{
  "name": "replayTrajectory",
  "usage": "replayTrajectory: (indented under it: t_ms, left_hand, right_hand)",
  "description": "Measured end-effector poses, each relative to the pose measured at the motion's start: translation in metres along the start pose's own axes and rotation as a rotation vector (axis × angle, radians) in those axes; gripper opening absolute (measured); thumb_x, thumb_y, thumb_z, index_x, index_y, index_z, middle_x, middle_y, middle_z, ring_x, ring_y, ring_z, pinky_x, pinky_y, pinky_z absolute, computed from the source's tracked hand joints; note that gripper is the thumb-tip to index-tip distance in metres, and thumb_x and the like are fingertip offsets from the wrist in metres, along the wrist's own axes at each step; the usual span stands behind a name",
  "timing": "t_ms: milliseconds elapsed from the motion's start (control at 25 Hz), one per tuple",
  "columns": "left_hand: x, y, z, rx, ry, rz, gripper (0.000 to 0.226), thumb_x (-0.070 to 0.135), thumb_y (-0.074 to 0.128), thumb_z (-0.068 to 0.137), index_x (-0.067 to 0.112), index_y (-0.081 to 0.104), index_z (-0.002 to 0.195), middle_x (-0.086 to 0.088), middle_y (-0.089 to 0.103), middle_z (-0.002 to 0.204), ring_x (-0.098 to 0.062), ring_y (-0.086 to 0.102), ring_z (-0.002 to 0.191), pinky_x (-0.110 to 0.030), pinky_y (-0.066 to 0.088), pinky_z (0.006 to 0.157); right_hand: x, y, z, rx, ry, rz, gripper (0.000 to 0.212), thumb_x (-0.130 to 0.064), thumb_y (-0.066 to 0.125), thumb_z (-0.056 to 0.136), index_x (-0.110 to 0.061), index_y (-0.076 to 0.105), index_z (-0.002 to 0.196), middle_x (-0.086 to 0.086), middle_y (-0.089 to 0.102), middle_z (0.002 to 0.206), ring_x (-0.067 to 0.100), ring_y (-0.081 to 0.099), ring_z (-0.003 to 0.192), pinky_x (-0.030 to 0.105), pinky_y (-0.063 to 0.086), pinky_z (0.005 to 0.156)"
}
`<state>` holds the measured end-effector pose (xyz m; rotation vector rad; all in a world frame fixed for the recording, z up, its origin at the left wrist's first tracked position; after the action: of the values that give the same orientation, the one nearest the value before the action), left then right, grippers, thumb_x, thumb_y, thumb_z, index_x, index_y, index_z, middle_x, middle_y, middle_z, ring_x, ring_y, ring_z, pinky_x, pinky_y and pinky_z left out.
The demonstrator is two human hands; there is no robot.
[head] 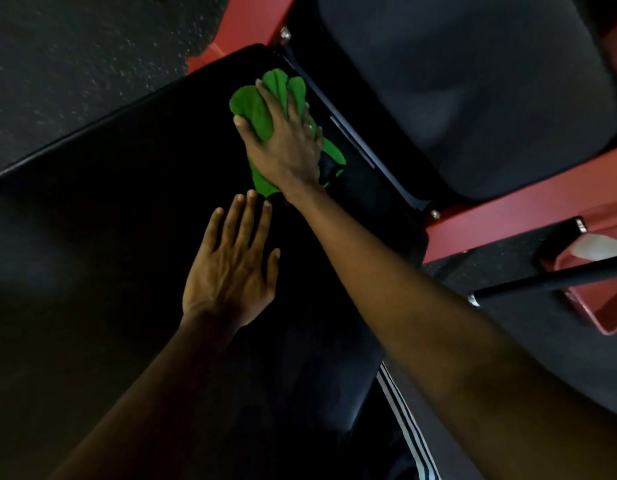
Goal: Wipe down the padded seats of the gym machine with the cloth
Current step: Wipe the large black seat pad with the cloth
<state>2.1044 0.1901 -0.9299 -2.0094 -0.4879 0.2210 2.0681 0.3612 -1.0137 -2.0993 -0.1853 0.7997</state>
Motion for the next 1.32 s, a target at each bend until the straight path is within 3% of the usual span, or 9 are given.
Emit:
replayTrajectory:
  t_ms: [80, 240, 400, 520, 720, 880, 1120, 1240, 1320]
  left_hand:
    - [-0.001, 0.000, 0.000, 0.017, -0.006, -0.007, 0.070, 0.044, 0.021, 0.102, 0.008, 0.014, 0.162, -0.015, 0.011, 0.169, -0.028, 0.010, 0.157, -0.045, 0.005, 0.126]
    - [-0.001, 0.000, -0.002, -0.014, 0.007, -0.002, 0.071, 0.045, 0.014, 0.102, 0.008, 0.005, 0.162, -0.015, 0.002, 0.169, -0.028, 0.002, 0.157, -0.046, 0.004, 0.127]
    - [-0.001, 0.000, -0.001, -0.011, -0.003, -0.019, 0.070, 0.045, 0.015, 0.103, 0.008, 0.006, 0.162, -0.015, 0.002, 0.169, -0.027, 0.002, 0.157, -0.046, 0.004, 0.127]
    - [-0.002, 0.001, 0.000, -0.004, -0.002, -0.012, 0.071, 0.044, 0.020, 0.102, 0.008, 0.011, 0.162, -0.016, 0.008, 0.169, -0.029, 0.008, 0.157, -0.047, 0.007, 0.127]
    - [0.000, 0.000, 0.000, -0.010, -0.008, 0.014, 0.071, 0.044, 0.024, 0.102, 0.009, 0.013, 0.162, -0.015, 0.011, 0.169, -0.029, 0.011, 0.157, -0.047, 0.007, 0.126]
    - [0.000, 0.000, 0.000, -0.002, -0.004, 0.013, 0.070, 0.046, 0.021, 0.103, 0.010, 0.012, 0.162, -0.014, 0.010, 0.169, -0.029, 0.009, 0.157, -0.046, 0.007, 0.126]
    - [0.000, -0.001, -0.001, 0.013, -0.007, 0.005, 0.070, 0.046, 0.016, 0.103, 0.009, 0.010, 0.162, -0.015, 0.008, 0.169, -0.029, 0.007, 0.157, -0.046, 0.006, 0.127]
    - [-0.003, 0.001, -0.002, 0.028, -0.009, 0.007, 0.070, 0.047, 0.014, 0.103, 0.009, 0.009, 0.162, -0.015, 0.007, 0.169, -0.029, 0.007, 0.157, -0.046, 0.006, 0.127]
    - [-0.002, 0.003, -0.002, 0.028, -0.003, 0.016, 0.071, 0.047, 0.014, 0.102, 0.009, 0.009, 0.162, -0.015, 0.008, 0.169, -0.029, 0.007, 0.157, -0.046, 0.007, 0.127]
  right_hand:
    - [0.038, -0.007, -0.003, 0.019, -0.033, -0.029, 0.069, -0.071, 0.039, 0.094, -0.043, 0.031, 0.156, 0.003, 0.035, 0.163, 0.030, 0.036, 0.148, 0.056, 0.032, 0.116]
    - [0.193, -0.037, -0.066, 0.063, 0.417, -0.008, 0.072, -0.070, 0.036, 0.095, -0.036, 0.029, 0.158, 0.004, 0.036, 0.162, 0.033, 0.044, 0.143, 0.054, 0.038, 0.114]
    - [0.195, -0.036, -0.078, 0.096, 0.611, -0.022, 0.066, -0.066, 0.040, 0.097, -0.038, 0.032, 0.156, 0.010, 0.034, 0.163, 0.038, 0.045, 0.140, 0.057, 0.032, 0.116]
    - [0.145, -0.029, -0.041, 0.095, 0.540, -0.029, 0.065, -0.066, 0.037, 0.098, -0.040, 0.030, 0.157, 0.007, 0.033, 0.163, 0.035, 0.044, 0.141, 0.054, 0.031, 0.116]
    - [-0.006, -0.003, 0.036, 0.082, 0.110, 0.048, 0.060, -0.065, 0.039, 0.098, -0.044, 0.034, 0.154, -0.001, 0.028, 0.166, 0.029, 0.029, 0.150, 0.055, 0.018, 0.121]
    - [0.029, -0.006, 0.023, 0.080, 0.009, 0.009, 0.065, -0.068, 0.036, 0.096, -0.041, 0.035, 0.154, 0.002, 0.039, 0.161, 0.026, 0.037, 0.147, 0.056, 0.028, 0.118]
    - [0.184, -0.036, -0.100, 0.122, 0.533, 0.030, 0.066, -0.065, 0.039, 0.099, -0.037, 0.028, 0.158, 0.011, 0.034, 0.163, 0.035, 0.038, 0.146, 0.056, 0.026, 0.120]
    - [0.185, -0.031, -0.132, 0.143, 0.736, 0.033, 0.066, -0.064, 0.038, 0.100, -0.040, 0.023, 0.159, 0.012, 0.027, 0.166, 0.037, 0.029, 0.150, 0.054, 0.022, 0.122]
    - [0.166, -0.029, -0.116, 0.147, 0.739, 0.016, 0.065, -0.064, 0.037, 0.099, -0.042, 0.023, 0.159, 0.008, 0.025, 0.167, 0.036, 0.029, 0.150, 0.054, 0.024, 0.120]
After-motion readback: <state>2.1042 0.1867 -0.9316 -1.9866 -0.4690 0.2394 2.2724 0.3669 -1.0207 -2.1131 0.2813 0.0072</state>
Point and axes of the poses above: each hand's wrist, its own z-axis towards the middle knuckle, its own y-axis out of the palm, x = y × z, the point moved 4 cm from there along z, towards the middle knuckle
